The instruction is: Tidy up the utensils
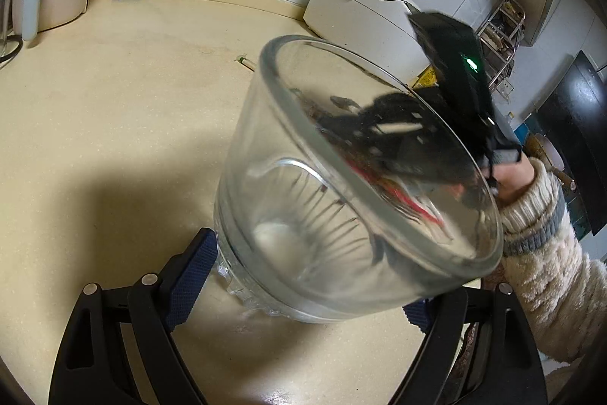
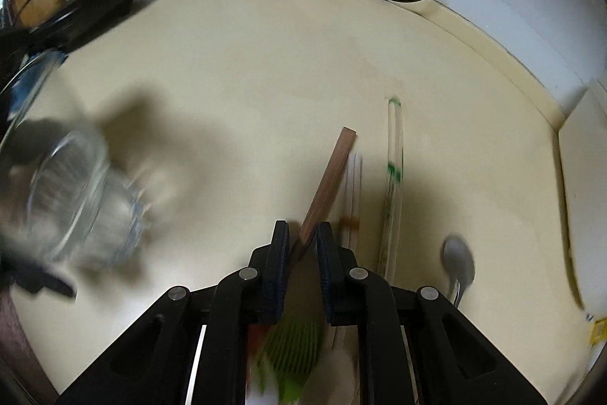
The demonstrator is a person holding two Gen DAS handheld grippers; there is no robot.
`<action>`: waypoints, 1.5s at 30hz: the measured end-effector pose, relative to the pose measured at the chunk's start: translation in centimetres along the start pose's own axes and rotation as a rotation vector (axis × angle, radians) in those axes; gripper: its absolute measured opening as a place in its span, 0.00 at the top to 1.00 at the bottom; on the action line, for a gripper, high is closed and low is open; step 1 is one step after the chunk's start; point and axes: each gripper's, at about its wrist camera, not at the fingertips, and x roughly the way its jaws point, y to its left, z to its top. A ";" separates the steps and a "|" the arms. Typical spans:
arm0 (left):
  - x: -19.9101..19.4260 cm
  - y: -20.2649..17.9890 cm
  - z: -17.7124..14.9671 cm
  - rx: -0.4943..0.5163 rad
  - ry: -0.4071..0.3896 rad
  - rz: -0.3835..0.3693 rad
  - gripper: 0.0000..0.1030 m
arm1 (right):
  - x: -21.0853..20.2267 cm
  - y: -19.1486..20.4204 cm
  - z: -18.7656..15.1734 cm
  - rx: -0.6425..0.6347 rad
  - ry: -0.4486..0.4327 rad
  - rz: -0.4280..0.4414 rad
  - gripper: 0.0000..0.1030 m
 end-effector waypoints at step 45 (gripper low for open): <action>-0.2 0.5 0.3 -0.006 -0.002 -0.009 0.14 | -7.6 -2.2 1.5 0.313 -0.413 0.043 0.91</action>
